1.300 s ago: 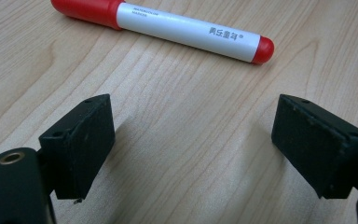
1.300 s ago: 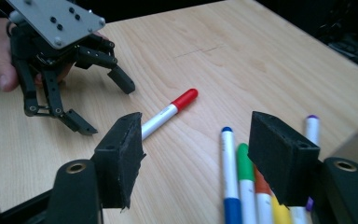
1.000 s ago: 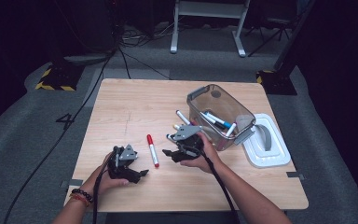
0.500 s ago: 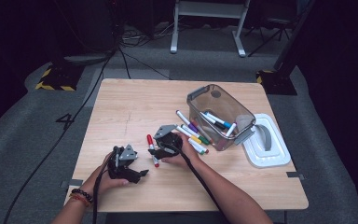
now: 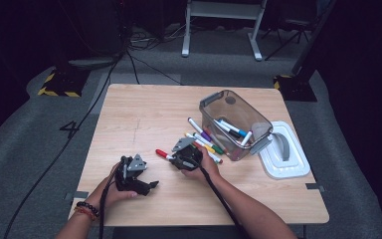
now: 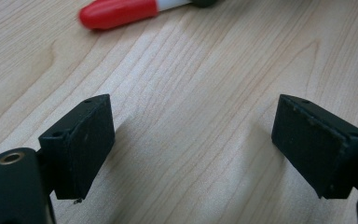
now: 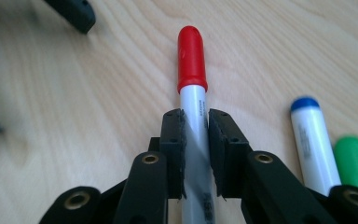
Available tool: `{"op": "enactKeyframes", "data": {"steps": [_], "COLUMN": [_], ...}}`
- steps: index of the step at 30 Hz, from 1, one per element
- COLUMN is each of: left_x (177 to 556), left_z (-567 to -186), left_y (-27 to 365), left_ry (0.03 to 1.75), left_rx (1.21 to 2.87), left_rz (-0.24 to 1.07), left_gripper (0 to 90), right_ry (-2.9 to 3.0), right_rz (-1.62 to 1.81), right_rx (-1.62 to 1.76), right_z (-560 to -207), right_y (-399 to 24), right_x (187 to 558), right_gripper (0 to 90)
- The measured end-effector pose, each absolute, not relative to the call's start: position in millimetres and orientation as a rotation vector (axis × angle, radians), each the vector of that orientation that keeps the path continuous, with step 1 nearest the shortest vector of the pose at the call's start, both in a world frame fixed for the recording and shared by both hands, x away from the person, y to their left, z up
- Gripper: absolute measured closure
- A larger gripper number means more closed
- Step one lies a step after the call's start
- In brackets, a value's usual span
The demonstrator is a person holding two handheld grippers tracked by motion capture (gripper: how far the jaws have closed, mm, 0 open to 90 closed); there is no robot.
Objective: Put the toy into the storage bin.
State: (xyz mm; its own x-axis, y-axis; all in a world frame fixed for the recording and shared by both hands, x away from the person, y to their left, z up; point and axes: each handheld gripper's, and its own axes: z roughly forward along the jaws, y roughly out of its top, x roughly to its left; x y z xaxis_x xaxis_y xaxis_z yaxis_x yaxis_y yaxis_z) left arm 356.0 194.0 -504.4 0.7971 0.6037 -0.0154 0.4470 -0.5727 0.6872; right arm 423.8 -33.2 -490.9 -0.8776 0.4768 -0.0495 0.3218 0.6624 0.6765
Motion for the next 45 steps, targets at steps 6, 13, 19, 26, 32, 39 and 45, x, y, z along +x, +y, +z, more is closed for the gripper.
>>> {"op": "enactKeyframes", "data": {"steps": [6,13,19,26,32,39,45], "left_x": [356,356,356,357,357,357,357], "left_z": [-504,-504,-505,-505,-505,-505,-505], "left_y": [194,194,193,193,193,192,192], "left_ry": [0.771,0.771,0.775,0.773,0.772,0.77,0.772], "left_rx": [2.275,2.275,2.273,2.275,2.277,2.277,2.275], "left_rz": [0.288,0.288,0.286,0.286,0.287,0.287,0.289], "left_gripper": [13.4,13.4,13.2,13.1,13.1,13.0,13.0], "right_ry": [2.685,2.703,2.697,2.714,2.702,2.696,2.715], "right_rz": [1.003,1.0,1.02,1.008,1.021,1.053,1.036], "right_rx": [0.66,0.672,0.706,0.658,0.636,0.639,0.606], "right_z": [-489,-488,-489,-488,-490,-492,-490], "right_y": [-65,-106,-138,-152,-139,-126,-126], "right_x": [406,386,372,364,372,383,383], "right_gripper": [76.8,76.8,76.5,67.3,57.4,60.0,74.5]}}
